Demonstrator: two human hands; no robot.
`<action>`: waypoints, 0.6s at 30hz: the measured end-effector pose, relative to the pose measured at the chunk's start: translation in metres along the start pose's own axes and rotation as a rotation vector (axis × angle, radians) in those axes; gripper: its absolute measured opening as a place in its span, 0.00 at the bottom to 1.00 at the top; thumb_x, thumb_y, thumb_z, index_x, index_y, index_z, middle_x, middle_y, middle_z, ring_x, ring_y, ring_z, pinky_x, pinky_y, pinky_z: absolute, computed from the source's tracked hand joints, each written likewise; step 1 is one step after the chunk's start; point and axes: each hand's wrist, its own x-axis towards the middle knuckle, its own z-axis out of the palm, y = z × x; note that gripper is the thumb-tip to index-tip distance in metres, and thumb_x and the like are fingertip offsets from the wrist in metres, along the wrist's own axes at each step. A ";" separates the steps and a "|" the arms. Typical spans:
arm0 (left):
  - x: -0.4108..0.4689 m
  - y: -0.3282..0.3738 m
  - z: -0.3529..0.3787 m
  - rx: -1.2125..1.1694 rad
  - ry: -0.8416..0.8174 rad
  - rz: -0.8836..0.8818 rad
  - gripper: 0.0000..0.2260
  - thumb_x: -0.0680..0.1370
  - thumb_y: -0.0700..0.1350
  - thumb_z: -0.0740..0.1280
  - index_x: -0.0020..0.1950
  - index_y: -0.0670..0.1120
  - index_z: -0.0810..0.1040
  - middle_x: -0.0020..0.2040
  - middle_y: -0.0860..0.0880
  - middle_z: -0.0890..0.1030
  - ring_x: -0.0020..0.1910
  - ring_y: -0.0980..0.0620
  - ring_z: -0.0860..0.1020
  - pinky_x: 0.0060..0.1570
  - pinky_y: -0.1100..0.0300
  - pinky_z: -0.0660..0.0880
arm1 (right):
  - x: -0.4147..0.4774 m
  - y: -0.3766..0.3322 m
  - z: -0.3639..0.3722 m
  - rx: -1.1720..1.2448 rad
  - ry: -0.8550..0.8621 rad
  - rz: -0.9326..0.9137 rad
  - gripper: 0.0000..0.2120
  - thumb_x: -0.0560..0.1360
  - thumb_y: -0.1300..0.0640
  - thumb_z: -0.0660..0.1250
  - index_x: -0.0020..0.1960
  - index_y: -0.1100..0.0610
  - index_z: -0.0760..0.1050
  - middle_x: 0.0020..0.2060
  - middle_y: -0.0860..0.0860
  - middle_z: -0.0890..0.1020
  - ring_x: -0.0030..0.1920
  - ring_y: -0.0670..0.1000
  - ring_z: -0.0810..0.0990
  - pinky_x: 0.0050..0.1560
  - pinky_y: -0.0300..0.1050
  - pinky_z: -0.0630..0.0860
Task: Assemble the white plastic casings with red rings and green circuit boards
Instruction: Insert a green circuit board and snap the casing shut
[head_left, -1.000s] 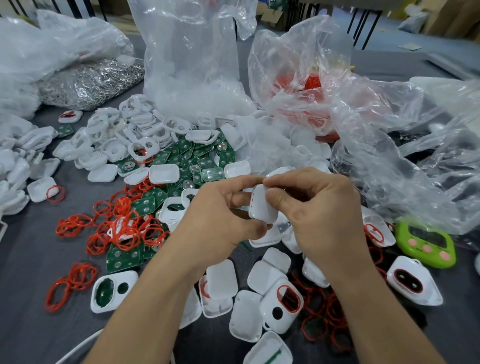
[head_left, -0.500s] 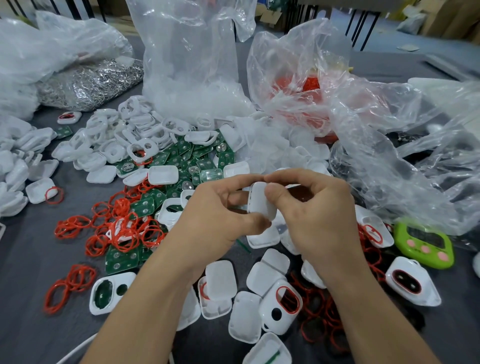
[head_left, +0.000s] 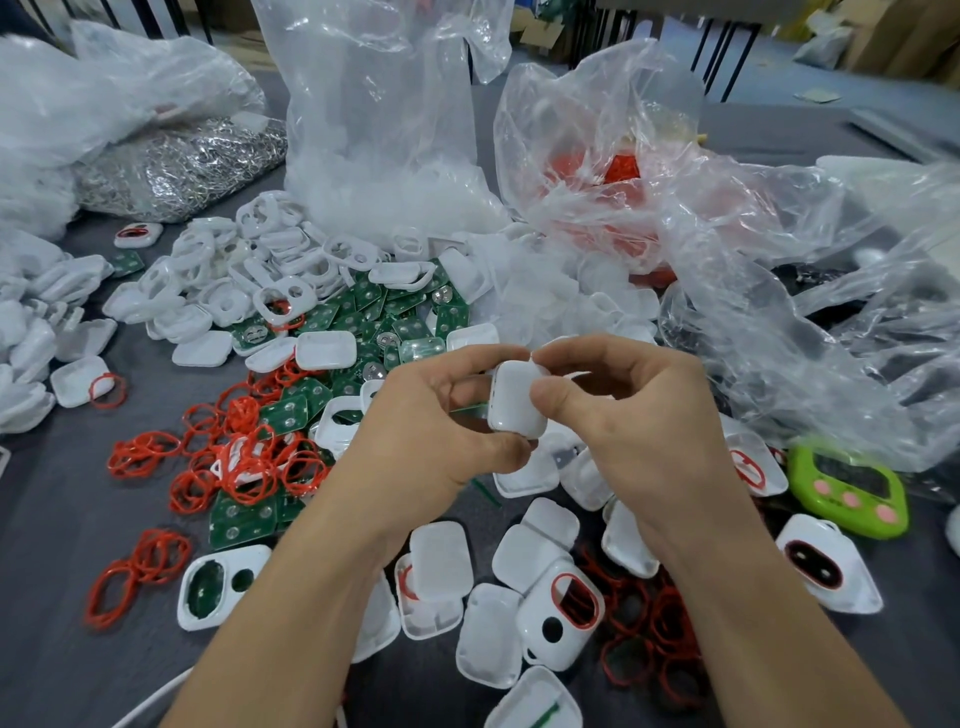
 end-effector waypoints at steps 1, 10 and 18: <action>0.000 -0.001 0.000 0.010 0.002 0.002 0.29 0.69 0.24 0.74 0.60 0.52 0.82 0.49 0.48 0.88 0.47 0.39 0.86 0.53 0.45 0.82 | 0.000 0.000 -0.001 0.001 0.009 -0.008 0.08 0.70 0.60 0.79 0.43 0.47 0.87 0.37 0.50 0.86 0.36 0.48 0.83 0.36 0.36 0.80; 0.003 -0.006 0.000 -0.007 0.030 0.003 0.28 0.69 0.23 0.74 0.60 0.50 0.82 0.48 0.48 0.88 0.41 0.50 0.85 0.48 0.53 0.82 | 0.008 -0.006 -0.028 0.425 -0.318 0.153 0.09 0.66 0.67 0.75 0.38 0.52 0.86 0.37 0.50 0.85 0.37 0.47 0.81 0.41 0.39 0.79; 0.001 -0.004 0.000 -0.053 0.013 0.029 0.28 0.69 0.22 0.73 0.60 0.50 0.83 0.50 0.50 0.88 0.47 0.44 0.87 0.49 0.53 0.84 | 0.018 0.016 -0.033 -0.379 0.133 0.107 0.10 0.72 0.61 0.74 0.38 0.47 0.86 0.23 0.43 0.78 0.21 0.43 0.70 0.26 0.39 0.68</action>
